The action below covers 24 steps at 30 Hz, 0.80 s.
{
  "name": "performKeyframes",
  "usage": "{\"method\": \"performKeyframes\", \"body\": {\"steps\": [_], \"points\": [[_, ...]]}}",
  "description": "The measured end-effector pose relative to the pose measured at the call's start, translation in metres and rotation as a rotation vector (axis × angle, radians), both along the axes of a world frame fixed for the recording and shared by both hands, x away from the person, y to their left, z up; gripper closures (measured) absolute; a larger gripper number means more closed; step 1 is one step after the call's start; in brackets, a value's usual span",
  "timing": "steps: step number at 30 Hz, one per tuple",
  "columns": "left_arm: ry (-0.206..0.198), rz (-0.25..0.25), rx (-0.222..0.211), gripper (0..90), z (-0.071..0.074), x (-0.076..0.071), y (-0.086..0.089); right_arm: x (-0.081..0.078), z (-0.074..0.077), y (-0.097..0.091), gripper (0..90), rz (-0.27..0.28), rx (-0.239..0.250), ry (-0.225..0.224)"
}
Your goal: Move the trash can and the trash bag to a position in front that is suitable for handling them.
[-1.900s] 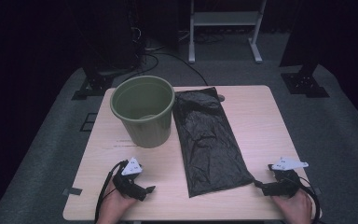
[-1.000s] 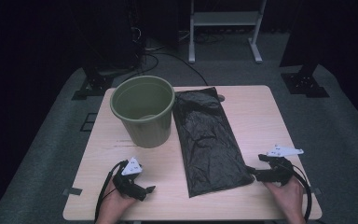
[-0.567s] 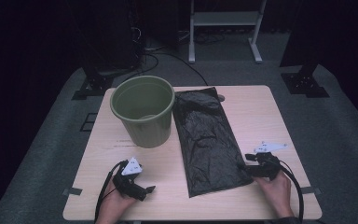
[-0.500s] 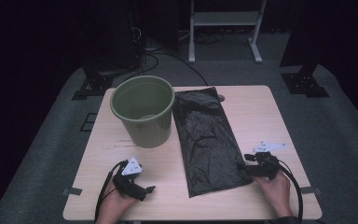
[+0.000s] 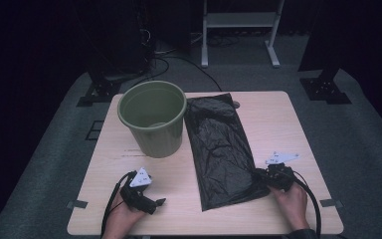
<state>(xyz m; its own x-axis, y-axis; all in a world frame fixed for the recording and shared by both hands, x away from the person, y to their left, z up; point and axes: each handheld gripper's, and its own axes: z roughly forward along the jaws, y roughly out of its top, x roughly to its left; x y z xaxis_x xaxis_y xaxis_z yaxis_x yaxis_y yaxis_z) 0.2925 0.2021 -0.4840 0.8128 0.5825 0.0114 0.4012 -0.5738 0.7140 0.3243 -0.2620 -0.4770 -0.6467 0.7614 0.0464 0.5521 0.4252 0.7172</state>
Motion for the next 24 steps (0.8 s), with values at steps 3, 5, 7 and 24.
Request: {"method": "performKeyframes", "body": {"steps": [3, 5, 7, 24], "points": [[0.000, 0.000, 0.001, 0.0, 0.000, 0.000, 0.000, 0.001, 0.000, -0.001, 89.7, 0.007, 0.001, 0.007], [0.000, 0.000, 0.000, 0.0, 0.000, 0.000, 0.000, 0.001, 0.001, -0.003, 89.7, 0.005, 0.001, 0.010], [0.000, 0.000, 0.000, 0.0, 0.000, 0.000, 0.000, 0.000, 0.002, -0.005, 89.7, 0.001, 0.003, 0.008], [0.000, 0.000, 0.001, 0.0, 0.000, 0.000, 0.000, -0.020, 0.008, -0.035, 89.7, -0.019, 0.001, 0.021]]}}
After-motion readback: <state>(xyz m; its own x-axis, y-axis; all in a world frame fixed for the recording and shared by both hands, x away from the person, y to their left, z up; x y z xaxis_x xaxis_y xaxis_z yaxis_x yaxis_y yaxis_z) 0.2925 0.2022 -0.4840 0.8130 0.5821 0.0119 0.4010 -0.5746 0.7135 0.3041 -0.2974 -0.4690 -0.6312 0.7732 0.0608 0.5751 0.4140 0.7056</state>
